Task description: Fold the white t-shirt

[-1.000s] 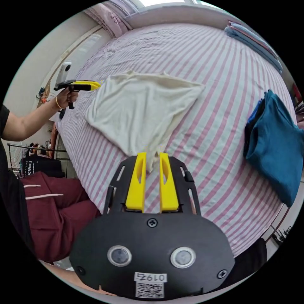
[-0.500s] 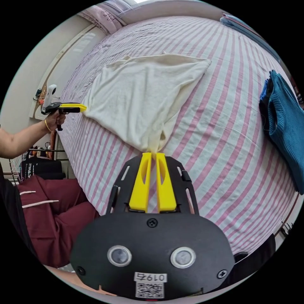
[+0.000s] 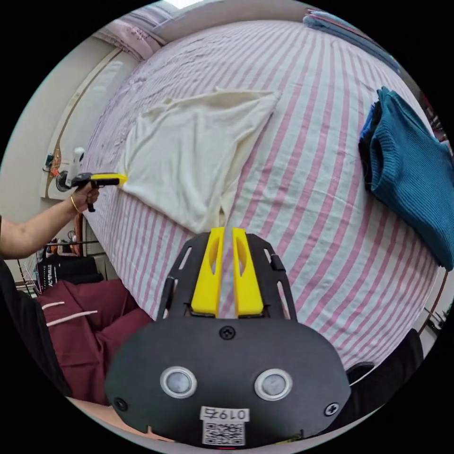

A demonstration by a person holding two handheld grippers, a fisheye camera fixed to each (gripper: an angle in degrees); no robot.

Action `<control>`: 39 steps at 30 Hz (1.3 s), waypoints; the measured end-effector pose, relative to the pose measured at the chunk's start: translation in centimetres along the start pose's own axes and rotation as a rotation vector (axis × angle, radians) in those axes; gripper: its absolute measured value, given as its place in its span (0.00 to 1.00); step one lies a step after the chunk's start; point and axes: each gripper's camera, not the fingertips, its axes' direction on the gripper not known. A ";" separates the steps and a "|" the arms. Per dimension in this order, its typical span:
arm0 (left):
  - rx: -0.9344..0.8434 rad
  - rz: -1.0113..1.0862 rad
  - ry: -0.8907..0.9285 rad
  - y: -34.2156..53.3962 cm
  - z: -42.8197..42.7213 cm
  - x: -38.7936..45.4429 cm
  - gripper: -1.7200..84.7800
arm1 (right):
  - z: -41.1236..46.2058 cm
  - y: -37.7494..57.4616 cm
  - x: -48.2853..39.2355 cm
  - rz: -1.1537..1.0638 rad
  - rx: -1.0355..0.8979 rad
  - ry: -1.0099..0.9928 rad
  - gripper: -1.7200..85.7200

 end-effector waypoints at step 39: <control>0.020 -0.051 0.073 -0.3 3.7 -9.6 0.03 | 2.7 -5.4 9.5 0.354 0.096 -0.140 0.04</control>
